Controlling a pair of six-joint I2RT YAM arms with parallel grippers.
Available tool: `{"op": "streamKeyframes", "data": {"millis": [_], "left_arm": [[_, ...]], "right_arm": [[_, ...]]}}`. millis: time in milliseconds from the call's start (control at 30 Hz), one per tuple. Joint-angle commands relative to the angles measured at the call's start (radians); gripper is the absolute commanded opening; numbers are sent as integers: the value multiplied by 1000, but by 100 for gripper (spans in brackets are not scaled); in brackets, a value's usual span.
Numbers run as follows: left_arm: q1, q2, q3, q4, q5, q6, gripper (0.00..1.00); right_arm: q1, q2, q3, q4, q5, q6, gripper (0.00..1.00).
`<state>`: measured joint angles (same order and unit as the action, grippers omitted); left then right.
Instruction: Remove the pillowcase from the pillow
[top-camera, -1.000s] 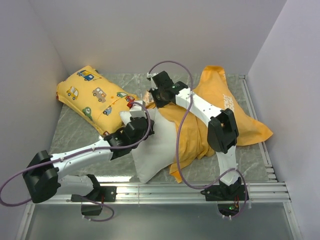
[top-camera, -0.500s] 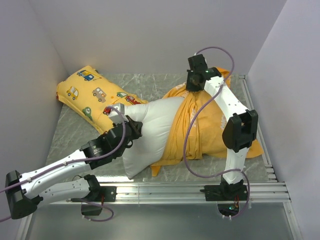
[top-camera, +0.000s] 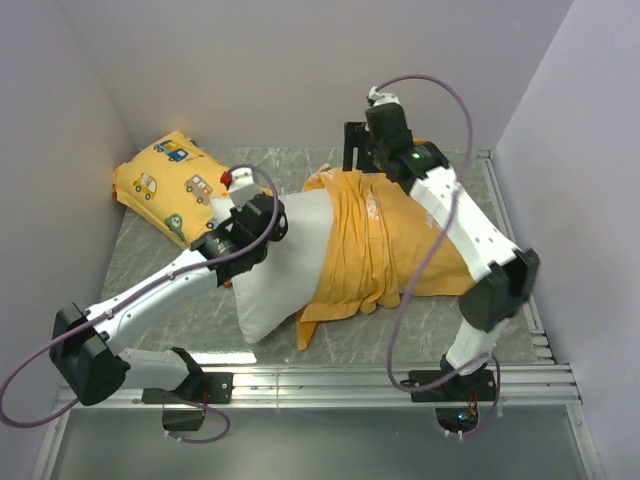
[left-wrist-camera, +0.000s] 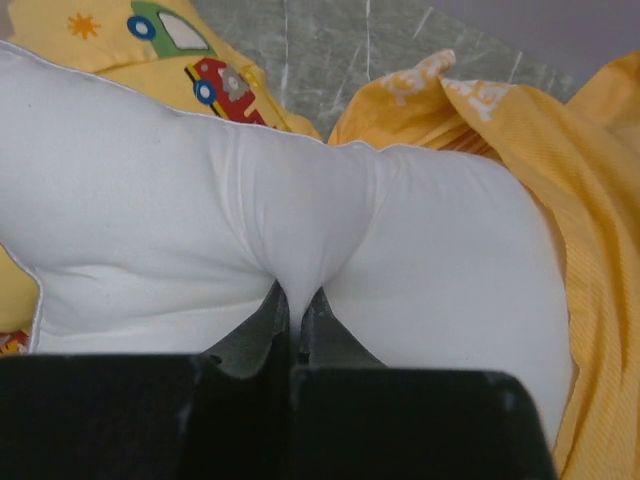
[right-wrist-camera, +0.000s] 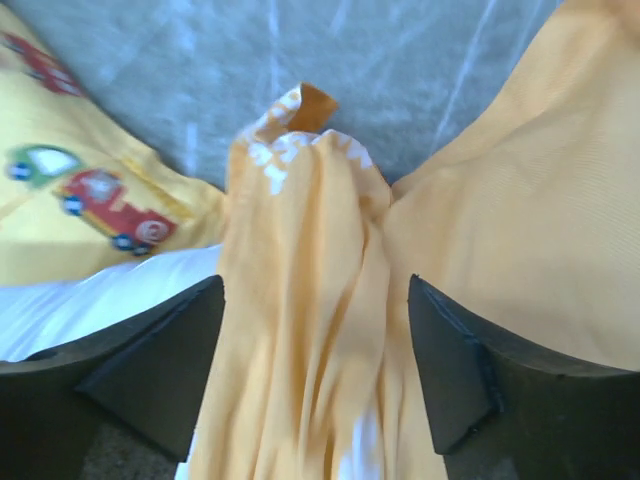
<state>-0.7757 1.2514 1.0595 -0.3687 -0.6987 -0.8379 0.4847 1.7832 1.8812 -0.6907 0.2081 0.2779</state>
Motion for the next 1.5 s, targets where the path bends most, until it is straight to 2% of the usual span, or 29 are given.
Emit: {"op": "streamKeyframes", "data": {"millis": [0,167,200,267,367,467,633,700,767,800,833,867,933,967,1033,1067,1100,1133,1200,1233,1300,1333,1433,1467], "left_arm": [[67,37,155,50,14,62,0],[170,149,296,51,99,99,0],[179,164,318,42,108,102,0],[190,195,359,34,132,112,0],[191,217,370,50,160,122,1],[190,230,366,59,172,117,1],[191,246,373,71,194,112,0],[190,247,392,63,188,123,0],[190,246,413,53,176,135,0],[193,246,422,48,162,149,1],[200,243,439,45,159,157,1],[210,240,447,37,159,163,0],[249,224,467,37,169,181,1],[269,218,474,34,176,187,0],[355,198,506,22,203,200,0],[392,192,520,17,217,204,1],[429,186,533,11,234,209,1],[506,177,560,5,258,209,0],[588,175,580,-3,303,198,0],[666,181,594,-7,368,186,0],[731,206,599,-1,468,161,0],[731,220,606,-6,469,158,1],[716,284,609,-12,614,174,0],[708,293,597,-6,660,180,4]], "right_arm": [[12,-222,-81,65,36,-28,82],[87,-459,-403,135,28,36,82],[107,-540,-545,157,36,62,82],[139,-617,-686,233,46,81,83],[195,-761,-943,308,68,138,83],[252,-829,-1085,402,66,201,84],[302,-772,-1125,491,136,239,86],[302,-737,-1131,523,126,241,84],[302,-716,-1139,559,137,242,75],[302,-708,-1134,548,154,247,67],[296,-702,-1121,509,175,248,40],[292,-699,-1116,482,247,245,28],[263,-712,-1102,395,292,247,7],[205,-749,-1097,372,293,247,3],[129,-807,-1117,349,234,231,1],[39,-870,-1125,341,215,218,1],[0,-896,-1130,330,196,210,1],[-41,-921,-1131,306,189,204,1],[-131,-962,-1134,289,174,208,0],[-150,-963,-1139,299,115,208,0],[-159,-935,-1124,292,53,241,0],[-158,-930,-1119,302,25,241,0],[-130,-923,-1090,330,-22,247,0],[-121,-921,-1075,329,-24,244,0]]}}
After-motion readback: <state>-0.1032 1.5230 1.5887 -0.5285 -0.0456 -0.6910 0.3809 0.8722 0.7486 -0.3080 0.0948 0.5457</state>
